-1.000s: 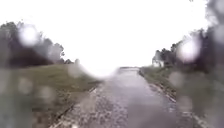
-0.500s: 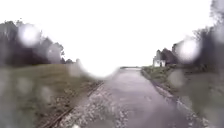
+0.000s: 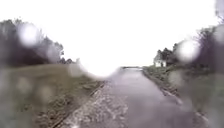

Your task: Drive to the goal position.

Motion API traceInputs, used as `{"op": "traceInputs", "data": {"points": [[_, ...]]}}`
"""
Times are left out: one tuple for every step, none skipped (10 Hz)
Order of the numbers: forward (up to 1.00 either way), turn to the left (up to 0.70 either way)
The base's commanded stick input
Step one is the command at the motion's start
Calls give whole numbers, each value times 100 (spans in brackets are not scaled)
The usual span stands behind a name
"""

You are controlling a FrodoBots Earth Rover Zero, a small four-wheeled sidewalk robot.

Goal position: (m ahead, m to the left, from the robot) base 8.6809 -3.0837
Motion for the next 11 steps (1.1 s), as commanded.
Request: {"op": "traceInputs", "data": {"points": [[85,-34],[85,-34],[85,-34],[85,-34],[85,-27],[85,-17],[85,-9],[85,-4],[85,0],[85,0],[85,0]]}}
